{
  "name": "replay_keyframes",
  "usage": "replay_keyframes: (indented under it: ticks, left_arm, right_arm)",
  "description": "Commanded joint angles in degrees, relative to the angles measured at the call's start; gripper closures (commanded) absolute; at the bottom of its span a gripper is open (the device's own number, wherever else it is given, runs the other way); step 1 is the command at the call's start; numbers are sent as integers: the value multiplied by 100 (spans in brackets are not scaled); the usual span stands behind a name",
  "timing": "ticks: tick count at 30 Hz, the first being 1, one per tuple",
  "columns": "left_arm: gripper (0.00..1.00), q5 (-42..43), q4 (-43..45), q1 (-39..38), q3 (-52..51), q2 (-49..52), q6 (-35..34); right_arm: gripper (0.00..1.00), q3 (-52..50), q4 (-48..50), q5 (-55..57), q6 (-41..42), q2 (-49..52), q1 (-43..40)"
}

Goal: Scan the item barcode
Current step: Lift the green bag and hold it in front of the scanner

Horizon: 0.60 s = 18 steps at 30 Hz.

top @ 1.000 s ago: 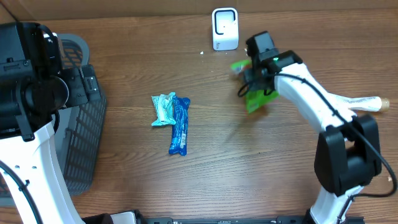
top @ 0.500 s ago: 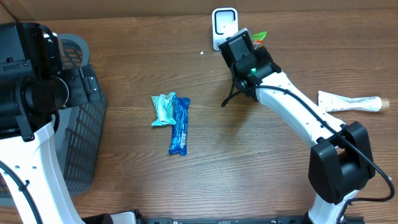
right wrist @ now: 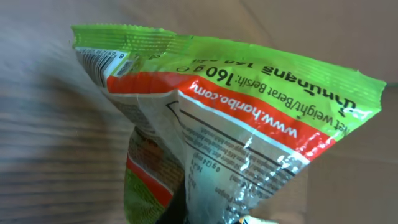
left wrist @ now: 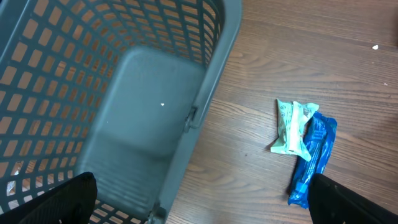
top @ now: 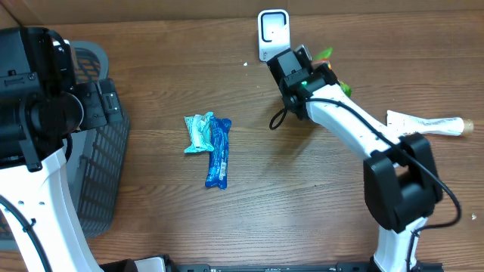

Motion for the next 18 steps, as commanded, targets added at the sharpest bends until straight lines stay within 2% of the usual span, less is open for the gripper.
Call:
replay_keyframes:
  ticks: [1,4,8,10,12,13,16,18]
  left_arm:
    - [0,-33,7,24,105,28,61]
    - [0,-33,7,26,105,28,61]
    - [0,-33,7,26,105,28,61]
    - [0,-33,7,26,105,28,61]
    - [0,-33,7,24,105,28,61]
    - [0,-33,7,24,105,28,61]
    - [0,-33,7,26,105,28,61]
    - [0,-33,7,26,105,28,61]
  right_arm:
    - [96,50,-188,369,326,105,-15]
    - [96,66,-197,369,629,101,2]
    - [96,251,37,348,623,101,7]
    - [96,457,31,-68,597,90,7]
    - [96,813,-286,-1119,597,50,7]
    - [96,1217,-660,-2503,599,-20,-76]
    - [96,1773,-1045,-4621,529,-146,-389]
    - [96,2006,-1217,-6002,146,-249,-673]
